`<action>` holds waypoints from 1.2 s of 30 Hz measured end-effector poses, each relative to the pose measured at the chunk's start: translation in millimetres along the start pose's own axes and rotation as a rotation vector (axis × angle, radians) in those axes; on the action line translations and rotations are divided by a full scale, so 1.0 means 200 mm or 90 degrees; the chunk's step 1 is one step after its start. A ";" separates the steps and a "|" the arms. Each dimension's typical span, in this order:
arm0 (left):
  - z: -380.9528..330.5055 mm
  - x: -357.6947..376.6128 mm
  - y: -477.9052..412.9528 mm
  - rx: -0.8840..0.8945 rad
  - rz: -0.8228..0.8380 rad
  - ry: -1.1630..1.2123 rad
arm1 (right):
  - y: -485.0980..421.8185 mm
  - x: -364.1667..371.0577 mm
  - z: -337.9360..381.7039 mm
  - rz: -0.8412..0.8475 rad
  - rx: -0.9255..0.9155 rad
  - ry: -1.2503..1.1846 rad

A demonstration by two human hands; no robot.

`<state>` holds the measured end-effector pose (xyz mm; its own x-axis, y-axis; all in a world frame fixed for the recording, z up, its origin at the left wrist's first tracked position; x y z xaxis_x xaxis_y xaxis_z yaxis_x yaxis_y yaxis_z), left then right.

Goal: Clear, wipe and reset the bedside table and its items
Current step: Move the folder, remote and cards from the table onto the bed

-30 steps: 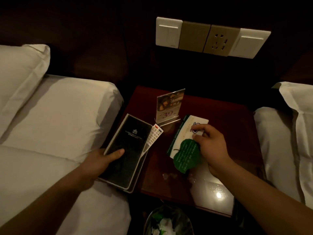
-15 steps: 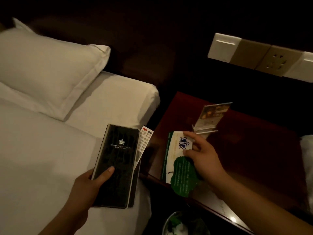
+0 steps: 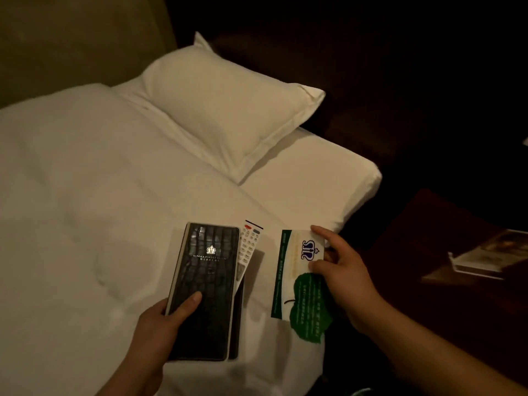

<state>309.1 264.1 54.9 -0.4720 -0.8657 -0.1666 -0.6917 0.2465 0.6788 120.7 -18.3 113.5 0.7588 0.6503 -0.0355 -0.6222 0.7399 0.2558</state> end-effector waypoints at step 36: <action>0.50 -2.94 -0.43 -0.069 -0.422 0.274 | 0.05 3.17 -0.18 0.406 -0.036 0.246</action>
<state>591.9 794.7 22.5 0.2878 -0.9146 -0.2840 -0.6870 -0.4038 0.6041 588.7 407.5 59.2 0.1328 0.9625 -0.2367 -0.9355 0.2006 0.2907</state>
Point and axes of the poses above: each hand's wrist, its own y-axis away from the middle knuckle, its own x-axis out of the palm, z = x × y, the point moved 10 cm from there along -y, towards the middle knuckle, and after that the axes turned 8 degrees about -x, right-handed, at the moved point
